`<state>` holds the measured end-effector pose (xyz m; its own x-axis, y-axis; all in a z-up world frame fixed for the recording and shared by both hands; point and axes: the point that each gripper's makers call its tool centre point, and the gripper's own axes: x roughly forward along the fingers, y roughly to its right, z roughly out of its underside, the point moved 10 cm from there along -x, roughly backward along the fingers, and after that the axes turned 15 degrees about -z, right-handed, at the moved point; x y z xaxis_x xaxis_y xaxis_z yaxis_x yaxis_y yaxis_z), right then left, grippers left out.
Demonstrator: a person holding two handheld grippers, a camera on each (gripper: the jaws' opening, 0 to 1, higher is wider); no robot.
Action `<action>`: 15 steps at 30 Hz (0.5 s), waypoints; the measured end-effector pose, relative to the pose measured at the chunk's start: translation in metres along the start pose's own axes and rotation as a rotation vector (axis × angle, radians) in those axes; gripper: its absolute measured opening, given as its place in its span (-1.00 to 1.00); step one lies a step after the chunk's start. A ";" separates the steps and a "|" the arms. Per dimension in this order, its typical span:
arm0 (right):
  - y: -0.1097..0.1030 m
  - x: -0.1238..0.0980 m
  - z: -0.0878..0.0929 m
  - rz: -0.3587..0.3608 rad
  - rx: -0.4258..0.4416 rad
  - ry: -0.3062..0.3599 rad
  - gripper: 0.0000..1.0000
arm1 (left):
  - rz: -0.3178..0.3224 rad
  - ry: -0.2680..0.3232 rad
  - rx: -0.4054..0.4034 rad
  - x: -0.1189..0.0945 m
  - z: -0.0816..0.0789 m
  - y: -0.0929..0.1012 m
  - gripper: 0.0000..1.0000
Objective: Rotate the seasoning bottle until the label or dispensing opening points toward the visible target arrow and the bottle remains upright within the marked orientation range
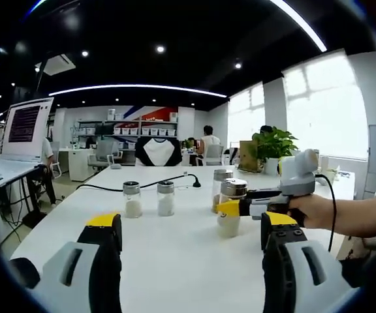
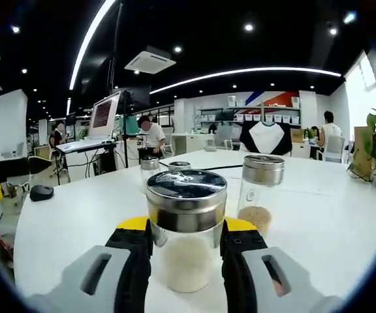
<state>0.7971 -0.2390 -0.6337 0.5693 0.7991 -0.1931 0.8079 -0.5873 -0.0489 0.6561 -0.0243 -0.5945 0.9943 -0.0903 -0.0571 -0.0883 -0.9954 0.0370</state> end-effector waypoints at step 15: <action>0.005 -0.006 0.000 -0.143 -0.023 -0.004 -0.22 | 0.012 -0.007 0.011 -0.004 -0.003 0.000 0.85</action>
<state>0.7978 -0.2462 -0.6330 0.4478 0.8738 -0.1895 0.8839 -0.4646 -0.0537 0.6519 -0.0241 -0.5916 0.9927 -0.1024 -0.0636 -0.1009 -0.9945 0.0268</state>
